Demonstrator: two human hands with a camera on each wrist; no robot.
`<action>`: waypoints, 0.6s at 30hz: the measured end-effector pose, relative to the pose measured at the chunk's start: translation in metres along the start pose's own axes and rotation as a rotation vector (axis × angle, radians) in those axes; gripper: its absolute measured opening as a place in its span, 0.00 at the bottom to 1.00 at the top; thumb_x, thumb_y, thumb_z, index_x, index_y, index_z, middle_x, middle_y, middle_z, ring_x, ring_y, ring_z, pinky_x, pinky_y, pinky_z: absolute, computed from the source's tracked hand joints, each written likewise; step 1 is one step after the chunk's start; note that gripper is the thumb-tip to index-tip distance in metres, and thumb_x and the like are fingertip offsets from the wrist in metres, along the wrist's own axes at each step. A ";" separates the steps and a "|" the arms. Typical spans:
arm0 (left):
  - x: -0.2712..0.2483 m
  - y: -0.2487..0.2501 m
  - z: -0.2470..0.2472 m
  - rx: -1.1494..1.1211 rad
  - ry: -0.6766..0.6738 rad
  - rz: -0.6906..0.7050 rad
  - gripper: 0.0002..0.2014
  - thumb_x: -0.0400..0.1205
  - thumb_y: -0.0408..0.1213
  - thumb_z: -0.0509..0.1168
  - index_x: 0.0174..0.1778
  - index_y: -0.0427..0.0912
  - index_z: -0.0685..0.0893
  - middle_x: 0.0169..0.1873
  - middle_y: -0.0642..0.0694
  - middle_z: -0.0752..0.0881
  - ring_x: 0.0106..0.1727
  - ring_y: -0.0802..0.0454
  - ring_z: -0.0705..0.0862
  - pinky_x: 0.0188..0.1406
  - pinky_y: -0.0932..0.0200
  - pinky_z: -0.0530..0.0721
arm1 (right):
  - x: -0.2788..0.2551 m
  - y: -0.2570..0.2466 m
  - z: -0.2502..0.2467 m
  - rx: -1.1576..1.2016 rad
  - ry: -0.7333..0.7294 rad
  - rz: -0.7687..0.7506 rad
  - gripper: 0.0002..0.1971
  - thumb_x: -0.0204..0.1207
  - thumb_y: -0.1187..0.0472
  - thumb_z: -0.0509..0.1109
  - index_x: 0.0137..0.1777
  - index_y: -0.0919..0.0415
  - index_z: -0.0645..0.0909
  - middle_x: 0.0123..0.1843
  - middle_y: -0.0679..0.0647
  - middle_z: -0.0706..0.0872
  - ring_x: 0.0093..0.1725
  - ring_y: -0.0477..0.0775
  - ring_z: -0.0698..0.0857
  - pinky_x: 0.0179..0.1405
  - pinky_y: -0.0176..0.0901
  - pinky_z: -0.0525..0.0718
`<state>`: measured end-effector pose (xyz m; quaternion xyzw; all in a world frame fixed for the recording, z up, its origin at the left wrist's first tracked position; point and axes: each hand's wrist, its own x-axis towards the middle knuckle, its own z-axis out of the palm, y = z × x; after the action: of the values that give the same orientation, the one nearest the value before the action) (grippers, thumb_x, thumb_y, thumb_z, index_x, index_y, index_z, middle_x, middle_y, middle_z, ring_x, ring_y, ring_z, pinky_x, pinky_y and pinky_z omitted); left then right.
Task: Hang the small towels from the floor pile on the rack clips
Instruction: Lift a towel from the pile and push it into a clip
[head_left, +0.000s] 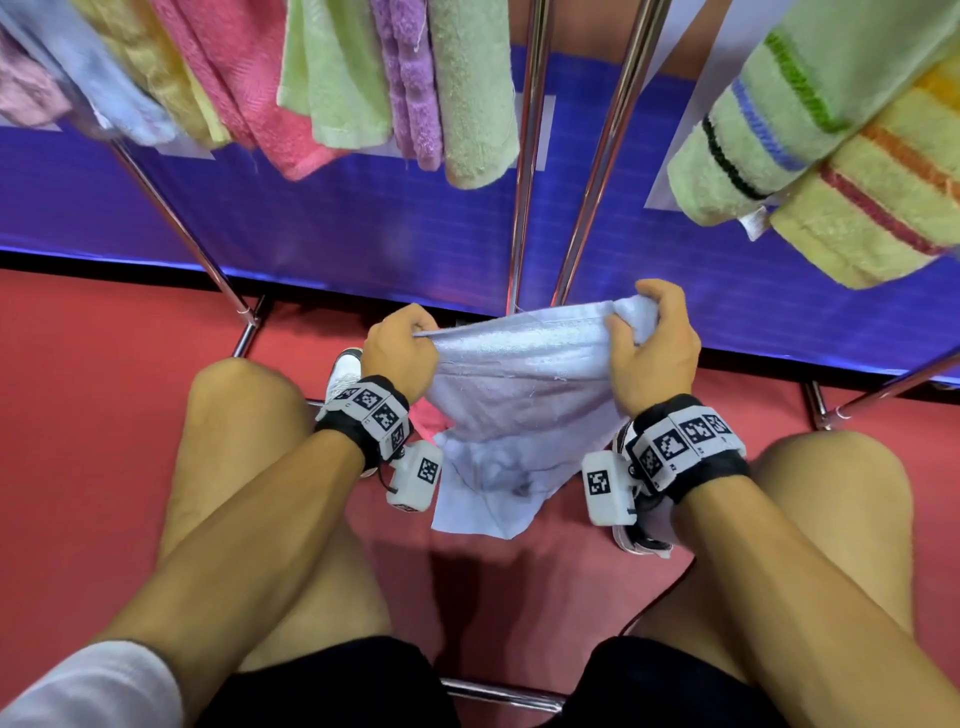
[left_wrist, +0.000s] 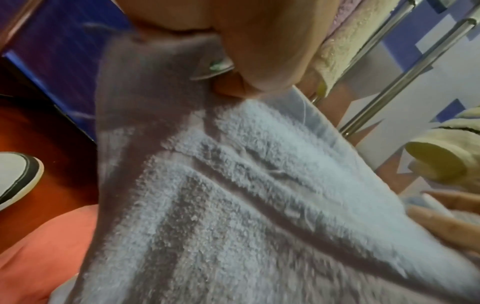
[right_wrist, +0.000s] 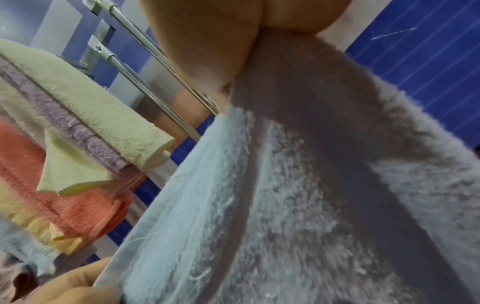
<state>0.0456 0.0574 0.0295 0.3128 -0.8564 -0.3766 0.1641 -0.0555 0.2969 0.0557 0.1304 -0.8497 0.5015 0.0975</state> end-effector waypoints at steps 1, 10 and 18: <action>0.002 -0.003 0.000 0.001 0.016 -0.020 0.11 0.68 0.30 0.57 0.33 0.51 0.81 0.33 0.46 0.86 0.37 0.41 0.81 0.38 0.55 0.79 | 0.000 0.000 -0.002 -0.017 -0.011 0.037 0.21 0.79 0.61 0.71 0.71 0.57 0.75 0.56 0.45 0.81 0.54 0.46 0.78 0.56 0.30 0.70; 0.009 -0.020 0.001 -0.068 0.089 -0.058 0.08 0.79 0.31 0.63 0.47 0.44 0.86 0.37 0.49 0.86 0.43 0.43 0.82 0.44 0.57 0.77 | 0.005 0.020 -0.012 -0.088 -0.034 0.204 0.29 0.81 0.60 0.70 0.80 0.55 0.68 0.63 0.58 0.84 0.62 0.57 0.81 0.58 0.32 0.69; 0.009 -0.001 0.009 -0.125 0.007 -0.029 0.06 0.82 0.36 0.66 0.42 0.44 0.88 0.39 0.50 0.88 0.45 0.50 0.84 0.46 0.63 0.74 | 0.014 0.032 -0.005 -0.076 -0.098 0.212 0.05 0.73 0.60 0.75 0.40 0.58 0.82 0.31 0.46 0.81 0.35 0.51 0.79 0.39 0.39 0.75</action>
<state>0.0349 0.0556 0.0232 0.3157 -0.8259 -0.4307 0.1809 -0.0794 0.3146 0.0358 0.0604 -0.8808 0.4695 0.0070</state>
